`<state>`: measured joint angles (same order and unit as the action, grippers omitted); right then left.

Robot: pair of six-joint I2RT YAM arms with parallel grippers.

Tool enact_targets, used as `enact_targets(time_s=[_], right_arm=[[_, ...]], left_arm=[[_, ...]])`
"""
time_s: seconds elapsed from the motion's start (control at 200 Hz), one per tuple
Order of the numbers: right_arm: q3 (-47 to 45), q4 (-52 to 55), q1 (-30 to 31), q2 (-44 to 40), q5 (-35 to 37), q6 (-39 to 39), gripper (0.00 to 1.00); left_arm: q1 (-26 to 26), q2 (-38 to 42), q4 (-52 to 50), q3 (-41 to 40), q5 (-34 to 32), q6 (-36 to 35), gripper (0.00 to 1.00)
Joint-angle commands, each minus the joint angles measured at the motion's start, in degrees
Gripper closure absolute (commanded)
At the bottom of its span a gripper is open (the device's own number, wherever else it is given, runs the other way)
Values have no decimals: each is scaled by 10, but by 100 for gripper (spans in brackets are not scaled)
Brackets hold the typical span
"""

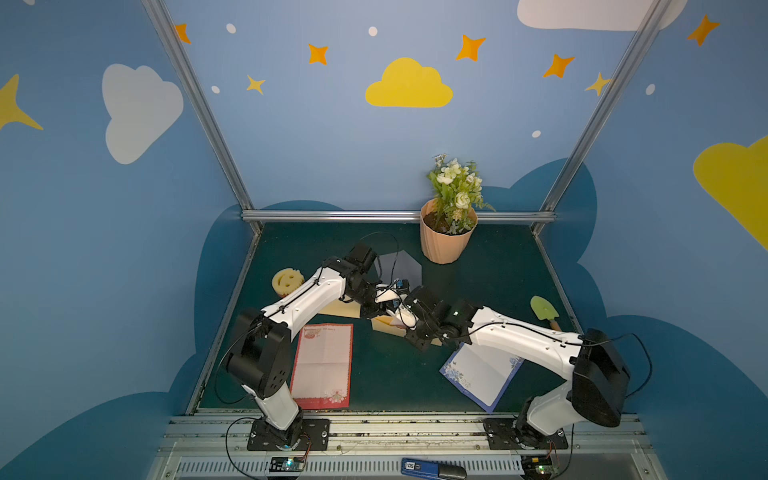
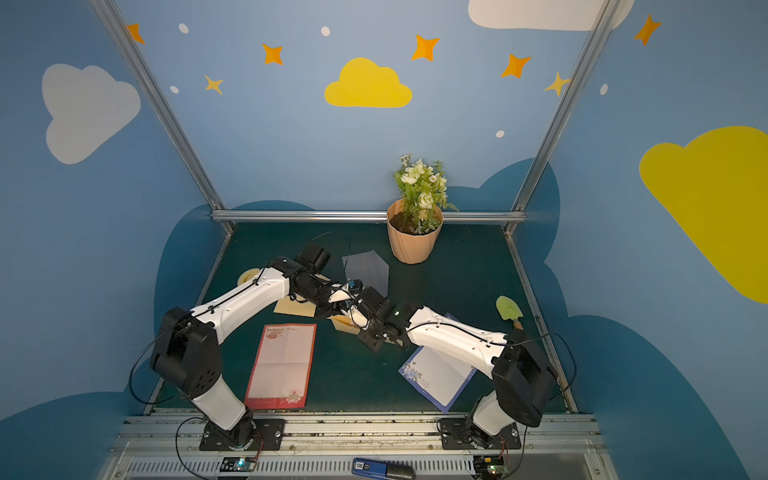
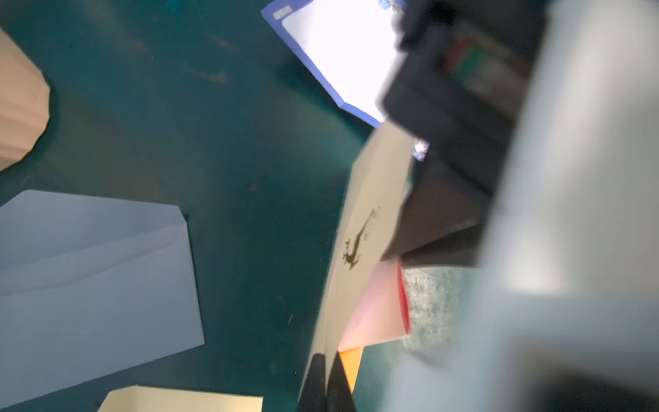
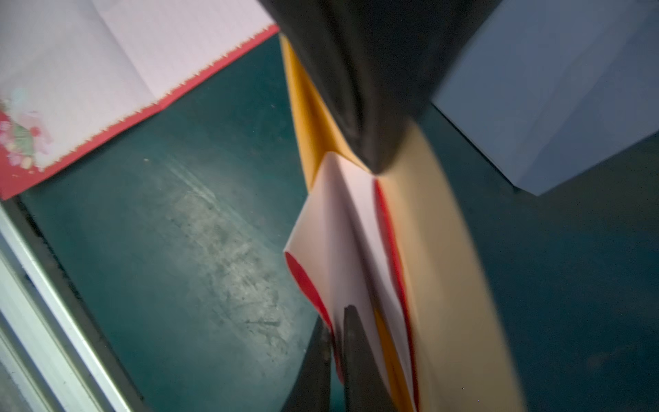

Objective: Fold the letter paper in half and place it into the envelope
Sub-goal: Place the letter paper in the envelope.

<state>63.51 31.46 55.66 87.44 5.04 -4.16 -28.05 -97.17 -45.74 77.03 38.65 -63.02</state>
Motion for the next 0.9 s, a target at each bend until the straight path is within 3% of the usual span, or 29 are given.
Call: enact_targets(time_s=[0.0, 0.511, 0.896], right_arm=[[-14, -76, -13, -41, 32, 61, 93], [-153, -208, -20, -162, -6, 100, 89], [-188, -233, -23, -199, -37, 111, 88]], left_arm=[[-17, -4, -46, 7, 41, -19, 96], [-2, -24, -53, 22, 77, -13, 97], [1, -31, -50, 25, 84, -7, 97]])
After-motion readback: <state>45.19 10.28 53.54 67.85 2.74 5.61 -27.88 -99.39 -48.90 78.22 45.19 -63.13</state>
